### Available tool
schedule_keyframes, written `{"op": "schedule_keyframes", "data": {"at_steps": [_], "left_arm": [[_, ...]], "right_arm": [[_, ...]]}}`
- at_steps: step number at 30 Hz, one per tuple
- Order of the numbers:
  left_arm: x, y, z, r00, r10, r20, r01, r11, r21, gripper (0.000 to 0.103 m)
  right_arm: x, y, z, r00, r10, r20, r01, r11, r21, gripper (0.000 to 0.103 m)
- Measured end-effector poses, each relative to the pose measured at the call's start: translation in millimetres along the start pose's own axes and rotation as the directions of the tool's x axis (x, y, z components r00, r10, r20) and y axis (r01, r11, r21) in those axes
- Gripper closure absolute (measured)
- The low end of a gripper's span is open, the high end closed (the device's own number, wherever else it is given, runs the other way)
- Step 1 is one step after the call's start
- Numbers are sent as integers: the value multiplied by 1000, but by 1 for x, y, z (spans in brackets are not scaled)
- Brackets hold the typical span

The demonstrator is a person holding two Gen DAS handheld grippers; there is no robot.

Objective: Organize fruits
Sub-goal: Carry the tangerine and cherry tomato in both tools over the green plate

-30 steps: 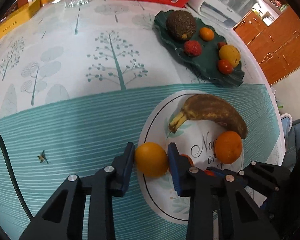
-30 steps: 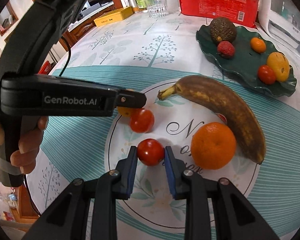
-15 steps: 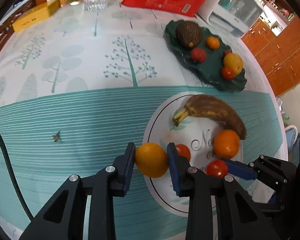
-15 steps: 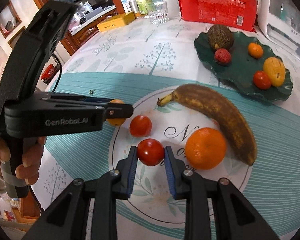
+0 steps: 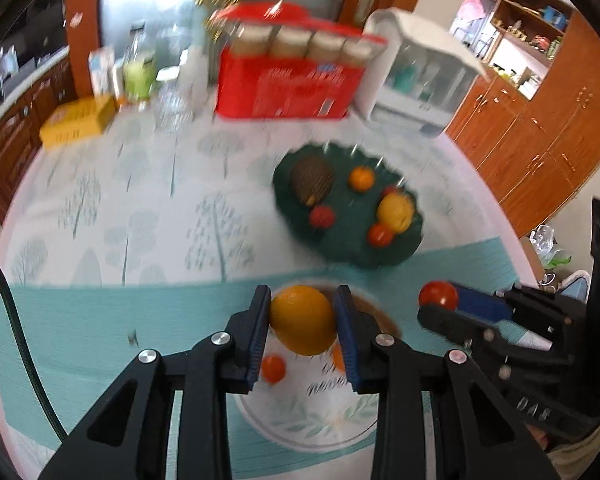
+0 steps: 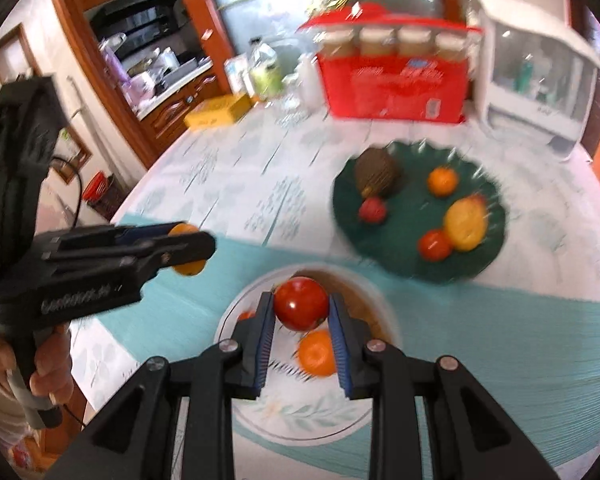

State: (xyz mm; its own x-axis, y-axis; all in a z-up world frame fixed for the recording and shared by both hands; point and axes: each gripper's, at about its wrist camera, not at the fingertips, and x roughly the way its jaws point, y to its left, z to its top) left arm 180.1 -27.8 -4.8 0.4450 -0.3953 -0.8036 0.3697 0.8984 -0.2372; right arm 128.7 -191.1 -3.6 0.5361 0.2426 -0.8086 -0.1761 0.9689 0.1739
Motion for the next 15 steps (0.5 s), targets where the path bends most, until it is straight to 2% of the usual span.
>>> {"op": "schedule_keyframes", "data": {"at_steps": [9, 15], "left_arm": [[-19, -40, 77, 995, 11, 95, -15, 999, 46, 72], [-11, -53, 123, 991, 24, 130, -31, 998, 50, 72]], "right_arm": [[-52, -35, 77, 987, -81, 135, 78, 997, 23, 76], [-59, -63, 121, 973, -133, 190, 123, 990, 67, 76]]}}
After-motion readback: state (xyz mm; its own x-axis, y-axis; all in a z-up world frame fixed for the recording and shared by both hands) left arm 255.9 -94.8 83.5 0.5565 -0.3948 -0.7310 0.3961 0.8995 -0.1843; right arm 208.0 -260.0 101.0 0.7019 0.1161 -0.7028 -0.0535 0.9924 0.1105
